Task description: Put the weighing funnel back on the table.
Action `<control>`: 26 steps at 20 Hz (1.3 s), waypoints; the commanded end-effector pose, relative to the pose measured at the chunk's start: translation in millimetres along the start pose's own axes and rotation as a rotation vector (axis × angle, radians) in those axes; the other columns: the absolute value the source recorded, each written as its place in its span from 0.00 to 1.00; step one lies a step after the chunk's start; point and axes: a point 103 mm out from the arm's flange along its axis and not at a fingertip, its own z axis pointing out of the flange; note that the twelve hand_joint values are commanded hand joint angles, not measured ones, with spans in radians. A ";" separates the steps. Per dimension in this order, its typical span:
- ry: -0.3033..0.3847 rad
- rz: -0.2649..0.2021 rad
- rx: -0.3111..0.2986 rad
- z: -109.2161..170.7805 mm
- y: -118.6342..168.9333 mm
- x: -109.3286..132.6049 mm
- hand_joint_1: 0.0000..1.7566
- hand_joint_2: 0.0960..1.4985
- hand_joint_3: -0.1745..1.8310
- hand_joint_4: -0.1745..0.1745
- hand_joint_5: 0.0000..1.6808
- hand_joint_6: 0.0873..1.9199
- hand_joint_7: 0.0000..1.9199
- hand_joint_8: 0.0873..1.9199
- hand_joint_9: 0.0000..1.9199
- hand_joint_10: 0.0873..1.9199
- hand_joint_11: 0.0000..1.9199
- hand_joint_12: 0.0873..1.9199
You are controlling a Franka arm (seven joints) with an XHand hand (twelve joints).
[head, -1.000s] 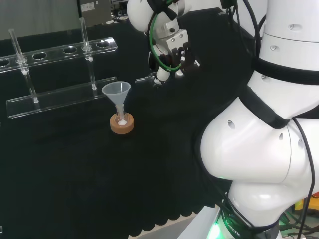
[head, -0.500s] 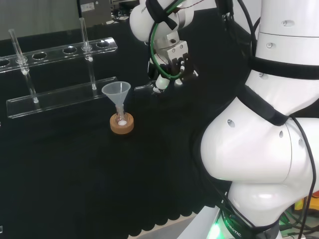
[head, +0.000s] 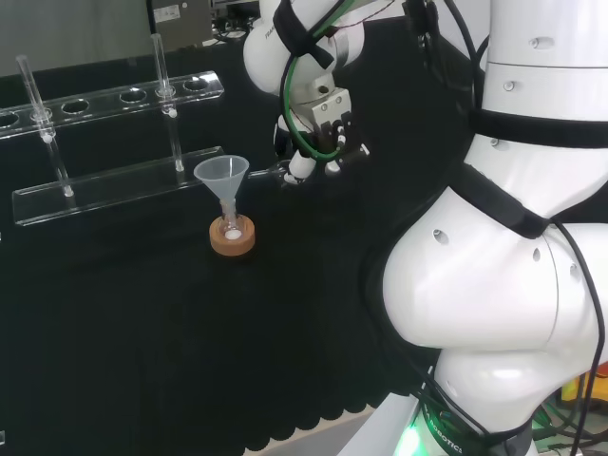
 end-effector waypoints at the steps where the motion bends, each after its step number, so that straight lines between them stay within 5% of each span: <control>1: -0.004 0.001 0.001 10.1 6.1 2.8 0.64 0.43 0.39 1.00 0.75 0.32 0.71 0.09 0.77 0.00 0.58 0.41; 26: -0.013 -0.002 0.022 32.0 18.6 3.9 0.64 0.43 0.38 1.00 0.75 0.32 0.70 0.09 0.77 0.00 0.59 0.41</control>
